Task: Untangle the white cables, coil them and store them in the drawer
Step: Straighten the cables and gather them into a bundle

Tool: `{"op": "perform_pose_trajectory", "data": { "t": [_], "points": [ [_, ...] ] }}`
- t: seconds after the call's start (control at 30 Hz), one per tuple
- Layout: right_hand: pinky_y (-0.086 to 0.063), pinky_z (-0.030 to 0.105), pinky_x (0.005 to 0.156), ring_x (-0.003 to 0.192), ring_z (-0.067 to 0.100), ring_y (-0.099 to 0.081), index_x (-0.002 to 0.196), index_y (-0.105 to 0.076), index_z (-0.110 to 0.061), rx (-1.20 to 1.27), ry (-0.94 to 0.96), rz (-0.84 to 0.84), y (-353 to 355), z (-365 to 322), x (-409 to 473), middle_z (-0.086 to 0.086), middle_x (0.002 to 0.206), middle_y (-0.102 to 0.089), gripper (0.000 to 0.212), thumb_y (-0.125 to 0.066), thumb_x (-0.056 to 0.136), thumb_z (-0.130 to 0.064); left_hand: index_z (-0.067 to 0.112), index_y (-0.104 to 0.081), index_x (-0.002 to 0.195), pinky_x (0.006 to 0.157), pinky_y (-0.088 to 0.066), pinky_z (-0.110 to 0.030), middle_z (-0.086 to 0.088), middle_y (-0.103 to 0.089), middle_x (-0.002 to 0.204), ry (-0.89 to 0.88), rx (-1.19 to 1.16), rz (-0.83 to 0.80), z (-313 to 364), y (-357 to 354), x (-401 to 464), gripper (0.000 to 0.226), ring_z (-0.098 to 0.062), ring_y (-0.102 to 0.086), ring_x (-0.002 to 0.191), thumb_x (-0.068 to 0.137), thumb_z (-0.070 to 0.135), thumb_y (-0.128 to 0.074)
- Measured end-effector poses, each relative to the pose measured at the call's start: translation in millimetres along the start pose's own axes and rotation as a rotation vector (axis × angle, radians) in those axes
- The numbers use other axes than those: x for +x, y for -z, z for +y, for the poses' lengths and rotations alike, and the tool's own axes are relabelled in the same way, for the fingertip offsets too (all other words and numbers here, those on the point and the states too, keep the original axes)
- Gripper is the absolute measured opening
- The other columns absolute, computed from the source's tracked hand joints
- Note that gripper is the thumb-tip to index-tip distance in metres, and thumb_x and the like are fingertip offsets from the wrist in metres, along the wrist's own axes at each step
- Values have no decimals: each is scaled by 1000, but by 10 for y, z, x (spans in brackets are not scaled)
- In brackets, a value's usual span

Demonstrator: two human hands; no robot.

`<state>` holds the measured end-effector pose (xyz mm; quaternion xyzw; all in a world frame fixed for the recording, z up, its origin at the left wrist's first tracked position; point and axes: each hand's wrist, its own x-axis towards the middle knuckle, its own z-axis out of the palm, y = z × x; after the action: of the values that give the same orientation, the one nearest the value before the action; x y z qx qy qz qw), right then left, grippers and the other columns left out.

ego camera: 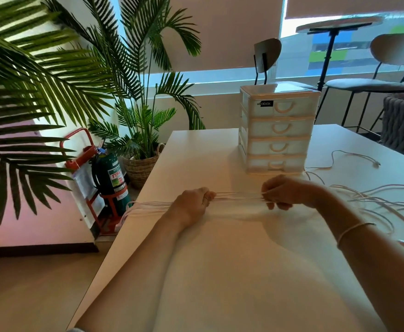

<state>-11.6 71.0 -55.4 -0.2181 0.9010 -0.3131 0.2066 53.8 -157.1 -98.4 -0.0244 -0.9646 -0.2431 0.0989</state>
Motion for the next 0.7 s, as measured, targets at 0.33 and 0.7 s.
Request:
{"op": "perform_pose_trajectory", "data": {
  "t": [0.33,0.7],
  "points": [
    [-47,24,75,99,23,-57,97,-68,-11,-694,-364,456,786,523,-139,3,106,-64,19,-52,88,-17,3,-58,98,80,-42,-34,-16,-66,101,22,-6,41,-32,37,-7,33,-32,-60,97,99,29,-38],
    [-40,23,66,72,15,-53,96,-65,0,-32,136,85,-418,-466,174,3,78,-60,29,-48,95,-24,3,-56,96,75,-40,-33,-17,-65,100,20,8,30,-27,66,-52,35,-32,-58,94,100,31,-36]
  ]
}}
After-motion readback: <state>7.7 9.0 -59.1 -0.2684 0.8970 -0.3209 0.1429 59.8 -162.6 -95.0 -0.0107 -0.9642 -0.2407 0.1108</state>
